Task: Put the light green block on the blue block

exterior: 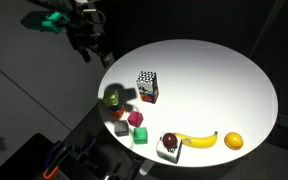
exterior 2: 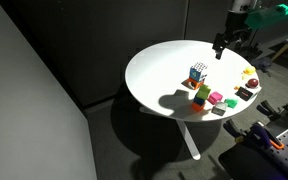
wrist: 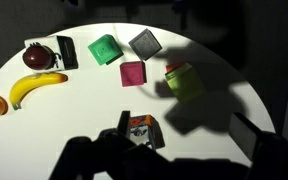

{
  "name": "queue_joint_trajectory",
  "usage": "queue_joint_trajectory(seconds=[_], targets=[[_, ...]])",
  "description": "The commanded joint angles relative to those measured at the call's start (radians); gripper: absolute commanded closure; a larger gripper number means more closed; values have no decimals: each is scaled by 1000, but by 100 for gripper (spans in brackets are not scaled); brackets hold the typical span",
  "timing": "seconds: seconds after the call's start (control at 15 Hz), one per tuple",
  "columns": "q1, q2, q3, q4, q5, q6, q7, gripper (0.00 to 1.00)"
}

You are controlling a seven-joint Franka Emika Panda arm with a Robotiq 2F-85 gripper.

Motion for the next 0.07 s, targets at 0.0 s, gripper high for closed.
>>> queue_joint_trajectory(seconds=[0.0], targets=[[-6, 0, 5, 1, 1, -2, -1, 0]])
